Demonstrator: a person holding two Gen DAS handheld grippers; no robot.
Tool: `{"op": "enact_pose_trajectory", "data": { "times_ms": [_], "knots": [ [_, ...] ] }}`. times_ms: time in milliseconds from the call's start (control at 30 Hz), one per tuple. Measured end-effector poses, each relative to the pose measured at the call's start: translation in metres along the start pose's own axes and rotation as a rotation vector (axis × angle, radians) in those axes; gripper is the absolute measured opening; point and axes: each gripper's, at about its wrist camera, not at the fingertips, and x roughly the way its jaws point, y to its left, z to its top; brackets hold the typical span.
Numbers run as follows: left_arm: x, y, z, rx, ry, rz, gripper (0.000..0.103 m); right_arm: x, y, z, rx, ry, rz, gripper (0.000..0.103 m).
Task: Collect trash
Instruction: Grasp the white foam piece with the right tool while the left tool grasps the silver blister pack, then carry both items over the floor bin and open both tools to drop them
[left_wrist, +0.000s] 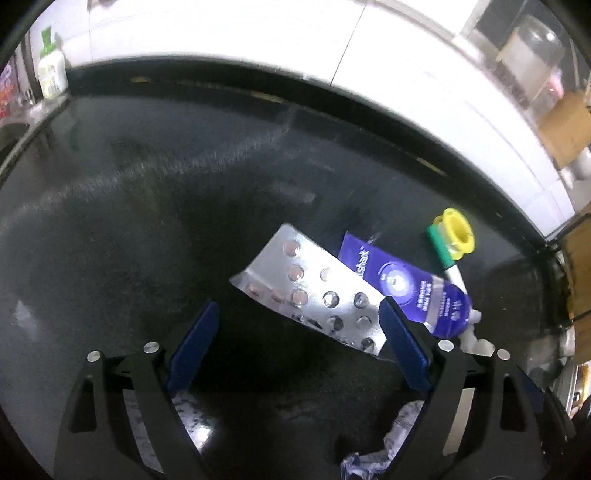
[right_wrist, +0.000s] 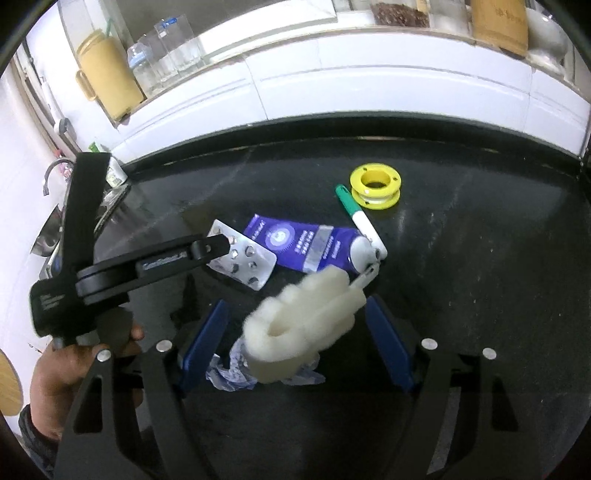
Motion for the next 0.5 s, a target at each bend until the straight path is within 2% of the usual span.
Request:
{"op": "enact_pose_trajectory", "data": {
  "times_ms": [33,100,133,200,267,333,367,433,500],
  "knots": [
    [0.004,0.002,0.000,-0.015,0.011,-0.015,0.086,0.000,-0.001,-0.001,0.002,0.002,0.003,0.076],
    [0.007,-0.001,-0.002,0.006,-0.026,0.020,0.086,0.002,-0.001,-0.001,0.001,0.003,-0.005,0.074],
    [0.009,-0.001,-0.001,0.007,-0.035,0.028,0.085,0.005,-0.002,-0.001,0.004,0.012,-0.005,0.067],
    [0.010,-0.001,-0.001,0.006,-0.055,0.019,0.077,0.011,-0.005,0.000,0.013,0.029,0.001,0.059],
    [0.010,0.000,-0.002,0.014,-0.060,0.012,0.028,0.013,-0.007,0.000,0.018,0.029,-0.001,0.053],
    [0.013,0.001,-0.003,0.006,-0.047,-0.033,0.011,0.014,-0.008,-0.001,0.020,0.030,0.001,0.041],
    [0.013,0.003,-0.004,0.009,-0.047,-0.060,0.006,0.013,-0.008,-0.001,0.023,0.030,0.004,0.036],
    [0.010,-0.003,-0.004,0.037,-0.073,-0.035,0.004,0.010,-0.009,-0.001,0.021,0.023,-0.001,0.025],
    [0.000,-0.009,-0.006,0.090,-0.110,0.001,0.004,0.005,-0.009,0.000,0.010,0.014,-0.008,0.022]
  ]
}}
